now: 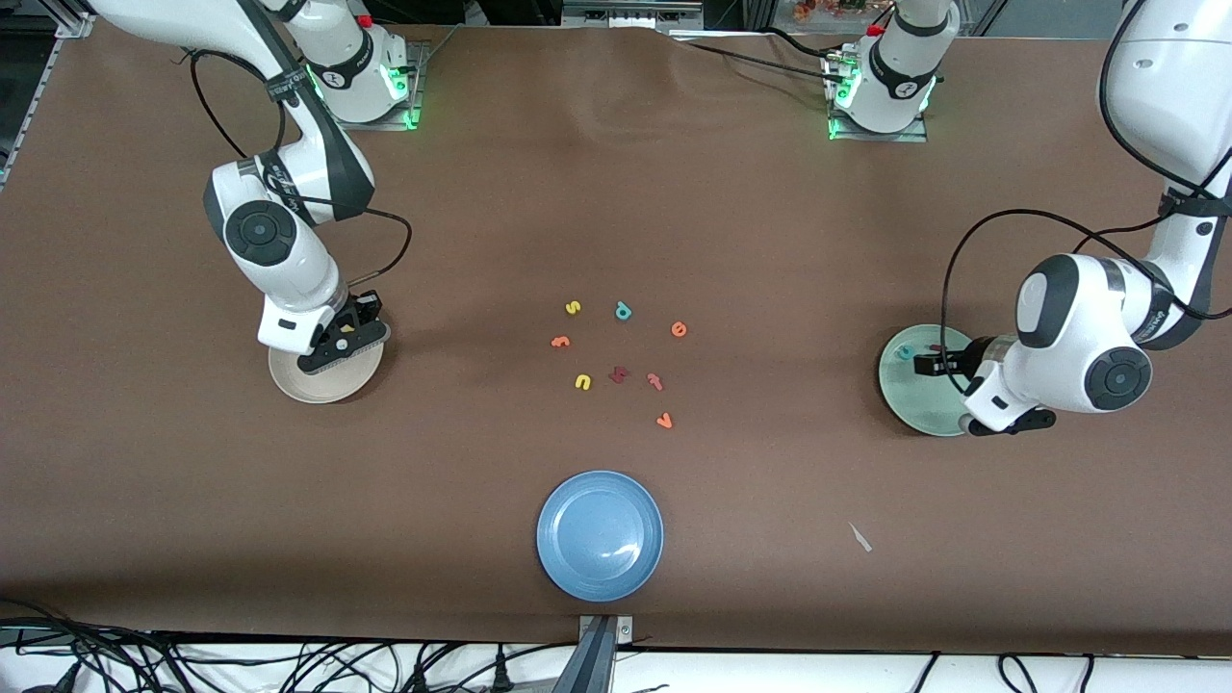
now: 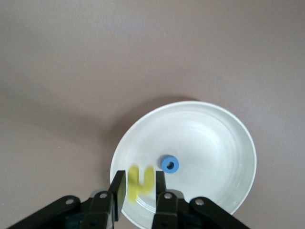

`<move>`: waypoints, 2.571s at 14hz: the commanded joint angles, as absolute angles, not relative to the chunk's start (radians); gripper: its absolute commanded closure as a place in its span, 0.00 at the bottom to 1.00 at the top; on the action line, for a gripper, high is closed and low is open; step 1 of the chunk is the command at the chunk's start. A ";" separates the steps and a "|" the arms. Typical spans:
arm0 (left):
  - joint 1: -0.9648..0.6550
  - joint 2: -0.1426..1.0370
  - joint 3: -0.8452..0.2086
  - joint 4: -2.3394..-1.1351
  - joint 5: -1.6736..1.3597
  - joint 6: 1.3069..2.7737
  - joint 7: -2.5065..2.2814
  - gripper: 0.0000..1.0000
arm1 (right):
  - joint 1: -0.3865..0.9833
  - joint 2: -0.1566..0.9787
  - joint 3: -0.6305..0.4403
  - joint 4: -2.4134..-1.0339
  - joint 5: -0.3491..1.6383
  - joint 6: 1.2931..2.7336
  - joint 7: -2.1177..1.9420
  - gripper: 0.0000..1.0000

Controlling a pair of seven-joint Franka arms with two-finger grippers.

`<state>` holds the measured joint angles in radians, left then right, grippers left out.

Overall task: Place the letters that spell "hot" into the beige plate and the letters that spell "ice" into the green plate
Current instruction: 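Place the maroon piece on the green plate while the right gripper places the u, then grasp the orange e with the left gripper while the right gripper grasps the 4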

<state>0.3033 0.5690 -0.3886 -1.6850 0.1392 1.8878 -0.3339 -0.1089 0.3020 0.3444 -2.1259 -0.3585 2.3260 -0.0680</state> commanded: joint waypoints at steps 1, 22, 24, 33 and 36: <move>0.287 0.549 -0.503 -1.677 0.121 1.885 -0.551 0.00 | -0.115 0.285 0.342 -2.154 -0.341 2.329 -0.089 0.44; -0.179 0.824 -0.506 -1.693 0.324 2.333 -1.612 0.27 | 0.259 0.610 0.385 -1.741 -0.235 2.352 0.578 0.44; -0.181 0.824 -0.506 -1.695 0.324 2.333 -1.623 0.33 | 0.311 0.640 0.361 -1.736 -0.323 2.364 0.668 0.43; -0.198 0.822 -0.506 -1.701 0.324 2.330 -1.638 0.47 | 0.356 0.735 0.359 -1.712 -0.526 2.457 0.902 0.41; -0.198 0.824 -0.506 -1.701 0.324 2.330 -1.637 0.61 | 0.362 0.738 0.359 -1.712 -0.526 2.461 0.917 0.40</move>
<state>-0.1796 0.8059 -0.5156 -1.7001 0.2939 2.3278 -1.6064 0.3531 0.7175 0.3588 -1.7376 -0.5129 2.4561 0.8898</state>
